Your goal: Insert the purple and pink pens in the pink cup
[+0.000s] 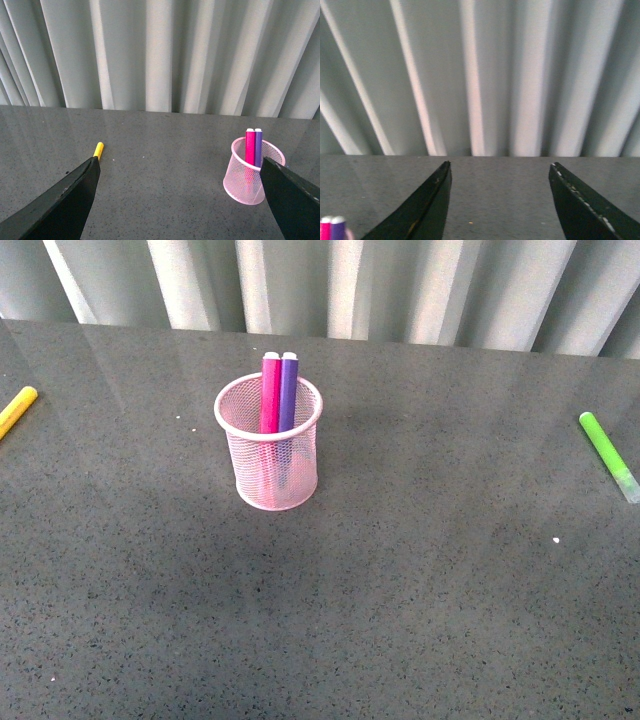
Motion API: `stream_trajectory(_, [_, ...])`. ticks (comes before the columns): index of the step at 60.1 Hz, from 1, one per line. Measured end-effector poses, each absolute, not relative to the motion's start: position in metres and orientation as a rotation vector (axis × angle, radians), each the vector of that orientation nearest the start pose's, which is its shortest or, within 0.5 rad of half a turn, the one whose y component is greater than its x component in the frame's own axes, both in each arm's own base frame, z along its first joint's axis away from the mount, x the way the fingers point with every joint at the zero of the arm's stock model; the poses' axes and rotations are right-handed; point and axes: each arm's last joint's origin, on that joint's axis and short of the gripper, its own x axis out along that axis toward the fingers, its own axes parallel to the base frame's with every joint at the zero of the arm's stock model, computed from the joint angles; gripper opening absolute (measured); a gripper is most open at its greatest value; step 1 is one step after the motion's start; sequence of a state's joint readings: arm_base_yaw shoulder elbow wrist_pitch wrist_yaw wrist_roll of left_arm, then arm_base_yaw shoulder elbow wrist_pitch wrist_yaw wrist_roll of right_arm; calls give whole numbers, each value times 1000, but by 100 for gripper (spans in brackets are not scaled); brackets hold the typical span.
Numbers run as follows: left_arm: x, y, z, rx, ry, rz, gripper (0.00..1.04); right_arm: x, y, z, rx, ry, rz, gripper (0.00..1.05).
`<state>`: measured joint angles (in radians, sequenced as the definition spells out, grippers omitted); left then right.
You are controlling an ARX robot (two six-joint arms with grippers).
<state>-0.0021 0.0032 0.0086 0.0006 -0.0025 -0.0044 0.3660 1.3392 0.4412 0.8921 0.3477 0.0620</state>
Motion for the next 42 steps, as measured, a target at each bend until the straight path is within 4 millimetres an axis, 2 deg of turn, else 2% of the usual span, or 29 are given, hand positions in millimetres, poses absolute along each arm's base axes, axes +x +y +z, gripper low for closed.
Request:
stream_trajectory(5, [97, 0, 166, -4, -6, -2, 98, 225, 64, 199, 27, 3, 3, 42])
stream_trajectory(19, [97, 0, 166, -4, -6, -1, 98, 195, 39, 186, -1, 11, 18, 3])
stream_trajectory(42, [97, 0, 166, -4, -6, -2, 98, 160, 16, 174, -1, 15, 8, 3])
